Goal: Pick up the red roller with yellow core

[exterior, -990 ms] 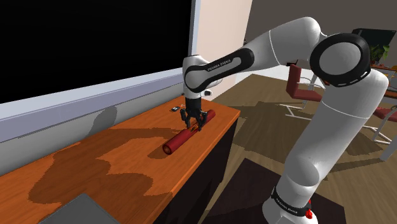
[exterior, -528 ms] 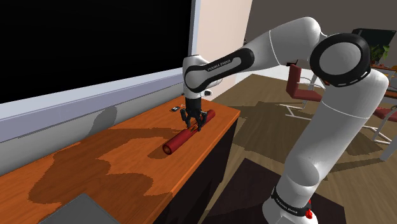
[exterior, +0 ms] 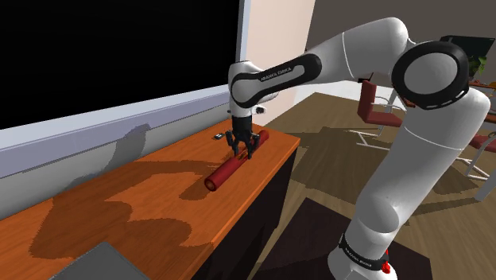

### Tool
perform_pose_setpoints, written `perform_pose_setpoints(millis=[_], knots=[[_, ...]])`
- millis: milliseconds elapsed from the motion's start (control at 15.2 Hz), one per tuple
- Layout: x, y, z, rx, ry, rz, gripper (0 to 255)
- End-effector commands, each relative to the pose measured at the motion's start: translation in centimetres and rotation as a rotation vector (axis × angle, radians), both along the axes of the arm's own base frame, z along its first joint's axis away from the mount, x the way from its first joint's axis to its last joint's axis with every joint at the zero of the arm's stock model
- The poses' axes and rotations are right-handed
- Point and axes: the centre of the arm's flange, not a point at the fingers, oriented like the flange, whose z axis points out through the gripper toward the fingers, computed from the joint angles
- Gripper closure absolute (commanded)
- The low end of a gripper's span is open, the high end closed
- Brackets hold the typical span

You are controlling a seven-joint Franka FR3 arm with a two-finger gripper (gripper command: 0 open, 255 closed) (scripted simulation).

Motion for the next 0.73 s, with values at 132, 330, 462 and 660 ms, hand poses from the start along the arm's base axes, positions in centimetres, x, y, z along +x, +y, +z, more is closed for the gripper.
perform_pose_setpoints(millis=[132, 330, 462, 660], knots=[[0.0, 0.0, 2.2, 0.000, 0.000, 0.000, 255], [0.0, 0.0, 3.8, 0.000, 0.000, 0.000, 255], [0.0, 0.0, 4.9, 0.000, 0.000, 0.000, 255], [0.0, 0.0, 5.5, 0.000, 0.000, 0.000, 255]])
